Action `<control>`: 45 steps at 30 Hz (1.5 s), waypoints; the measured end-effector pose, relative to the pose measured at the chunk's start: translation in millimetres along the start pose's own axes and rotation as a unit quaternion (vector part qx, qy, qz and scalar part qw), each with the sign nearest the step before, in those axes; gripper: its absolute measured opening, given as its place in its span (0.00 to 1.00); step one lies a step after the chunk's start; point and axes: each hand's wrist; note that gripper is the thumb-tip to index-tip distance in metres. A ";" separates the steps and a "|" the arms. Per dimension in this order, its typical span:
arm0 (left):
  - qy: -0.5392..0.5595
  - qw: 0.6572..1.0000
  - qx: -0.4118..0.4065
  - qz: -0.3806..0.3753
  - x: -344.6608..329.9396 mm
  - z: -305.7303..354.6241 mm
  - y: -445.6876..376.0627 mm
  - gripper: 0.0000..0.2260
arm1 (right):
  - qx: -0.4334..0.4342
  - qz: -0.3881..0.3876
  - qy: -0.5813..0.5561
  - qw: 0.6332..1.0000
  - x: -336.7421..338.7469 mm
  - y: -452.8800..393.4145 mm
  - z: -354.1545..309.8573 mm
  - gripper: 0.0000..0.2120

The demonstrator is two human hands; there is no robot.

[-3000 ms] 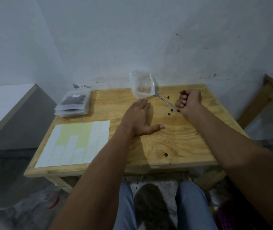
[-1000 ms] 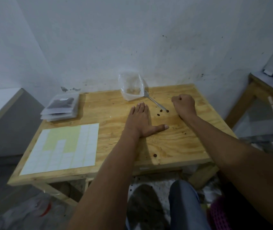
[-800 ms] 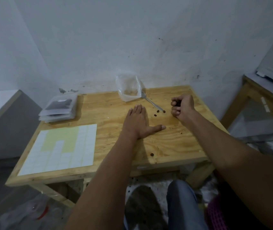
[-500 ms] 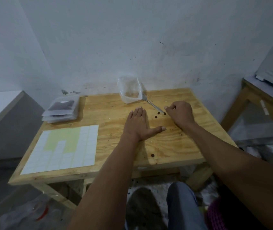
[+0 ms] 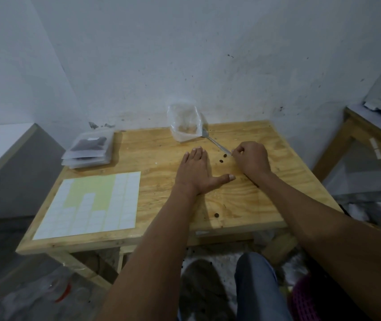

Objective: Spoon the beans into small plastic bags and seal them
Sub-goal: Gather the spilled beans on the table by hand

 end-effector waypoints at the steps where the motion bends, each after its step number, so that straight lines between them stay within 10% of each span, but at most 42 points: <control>1: 0.000 1.000 0.000 0.000 -0.3 -0.3 -0.1 0.56 | -0.047 0.012 -0.044 0.998 2.7 -1.7 -3.1 0.11; 4: 0.002 1.000 0.001 0.004 -0.3 0.0 -0.2 0.56 | -0.275 0.020 -0.238 0.931 12.1 -7.4 -15.6 0.13; 6: 0.003 1.000 0.001 0.004 0.0 0.1 0.1 0.56 | -0.423 -0.041 -0.428 0.798 16.7 -10.2 -21.2 0.13; 9: 0.005 1.000 0.003 0.004 0.7 0.6 0.3 0.56 | -0.486 -0.088 -0.584 0.645 19.4 -14.2 -21.7 0.14; 12: 0.004 1.000 0.003 0.005 0.5 0.4 0.4 0.56 | -0.501 -0.109 -0.622 0.593 16.1 -15.6 -21.2 0.19; 20: 0.002 1.000 0.000 0.001 2.6 1.8 0.1 0.56 | -0.461 -0.160 -0.576 0.656 7.7 -13.6 -18.0 0.13; 28: 0.004 1.000 0.003 0.001 2.6 1.7 0.3 0.55 | -0.509 -0.136 -0.596 0.606 9.1 -15.5 -20.1 0.22; 34: 0.012 1.000 0.000 0.018 0.9 0.1 0.2 0.55 | -0.403 -0.077 -0.445 0.796 5.8 -9.9 -25.9 0.06; 39: 0.010 1.000 0.000 0.024 -1.5 -1.7 -1.0 0.56 | -0.137 -0.036 -0.229 0.963 3.2 -5.9 -25.7 0.21; 45: 0.012 1.000 0.001 0.026 -2.8 -1.4 -1.0 0.56 | -0.057 -0.051 -0.135 0.988 -0.3 -4.8 -25.0 0.09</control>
Point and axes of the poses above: each hand's wrist, its own y-axis away from the middle knuckle, its own x-axis out of the back of the hand, z = x × y, and after that the axes turned 12 degrees about z, right-handed
